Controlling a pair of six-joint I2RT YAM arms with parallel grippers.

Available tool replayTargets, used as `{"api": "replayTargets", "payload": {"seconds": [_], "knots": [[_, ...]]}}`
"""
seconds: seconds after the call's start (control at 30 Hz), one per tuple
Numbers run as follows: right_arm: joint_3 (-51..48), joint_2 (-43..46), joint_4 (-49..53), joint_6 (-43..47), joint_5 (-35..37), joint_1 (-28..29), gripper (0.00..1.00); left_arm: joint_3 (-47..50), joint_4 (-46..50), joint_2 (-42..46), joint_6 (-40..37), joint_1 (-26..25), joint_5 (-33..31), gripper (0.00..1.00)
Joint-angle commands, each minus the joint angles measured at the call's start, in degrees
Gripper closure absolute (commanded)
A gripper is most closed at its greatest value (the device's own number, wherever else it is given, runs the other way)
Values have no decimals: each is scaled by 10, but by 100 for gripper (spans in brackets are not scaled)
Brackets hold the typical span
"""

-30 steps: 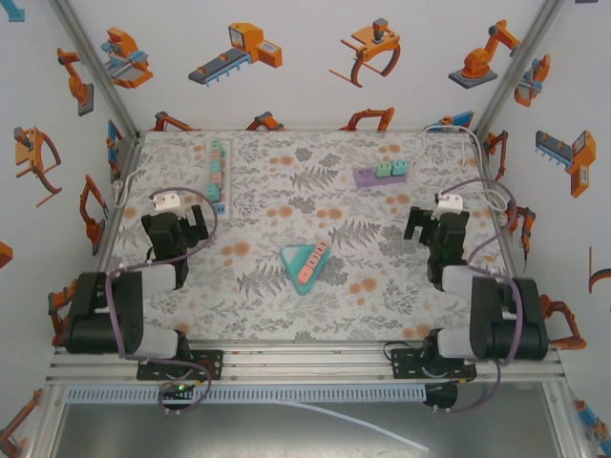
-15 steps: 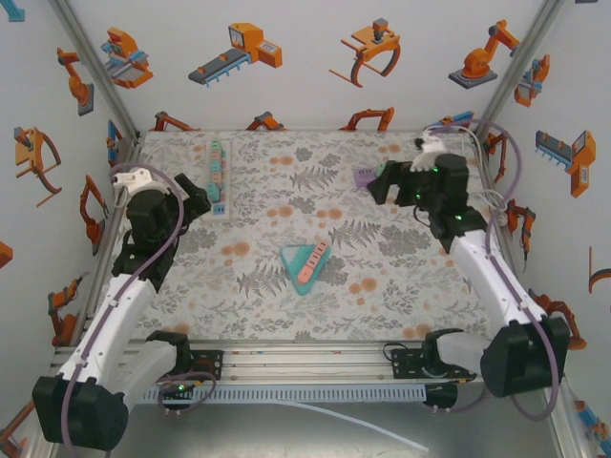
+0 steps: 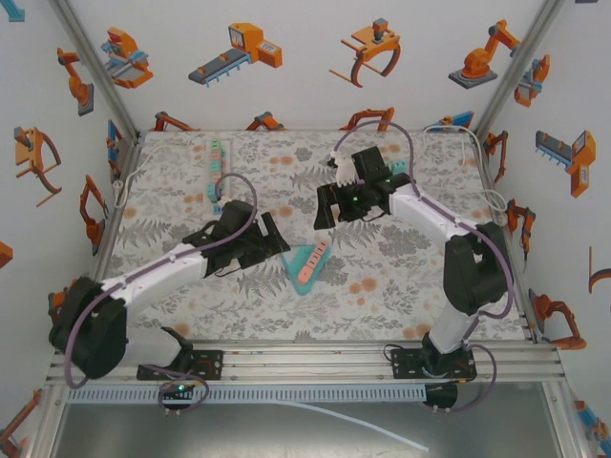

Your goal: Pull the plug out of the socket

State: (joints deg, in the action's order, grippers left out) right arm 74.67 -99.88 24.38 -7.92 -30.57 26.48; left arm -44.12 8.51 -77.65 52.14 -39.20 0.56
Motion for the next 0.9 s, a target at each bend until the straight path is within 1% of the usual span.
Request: {"api": "replayTargets", "payload": {"seconds": [0.0,0.07,0.17,0.23,0.37,0.5,0.57,0.67,0.77,0.87], "knots": [[13,-16,15,8,-44,4,19,-12,-73,-42,37,-15,39,34],[7,-24,15,5,-42,6,20,-15,-83,-69,41,-23,47,38],[-5,-29,12,-4,-20,5,23,-10,-111,-91,44,-28,55,47],[-17,-28,6,-13,-14,5,25,-17,-122,-108,35,-30,70,51],[-61,-10,-22,-38,-3,6,30,-50,-108,-150,1,-30,110,59],[-120,31,-45,-76,49,6,38,-81,-97,-175,-66,-29,117,60],[-152,55,-56,-104,70,6,39,-105,-72,-188,-110,-29,115,60],[-203,89,-86,-148,78,6,41,-139,-34,-209,-161,-29,120,56],[-246,113,-113,-179,71,6,41,-155,-20,-222,-181,-29,135,55],[-260,124,-114,-193,61,7,41,-153,-28,-223,-180,-29,156,53]]}}
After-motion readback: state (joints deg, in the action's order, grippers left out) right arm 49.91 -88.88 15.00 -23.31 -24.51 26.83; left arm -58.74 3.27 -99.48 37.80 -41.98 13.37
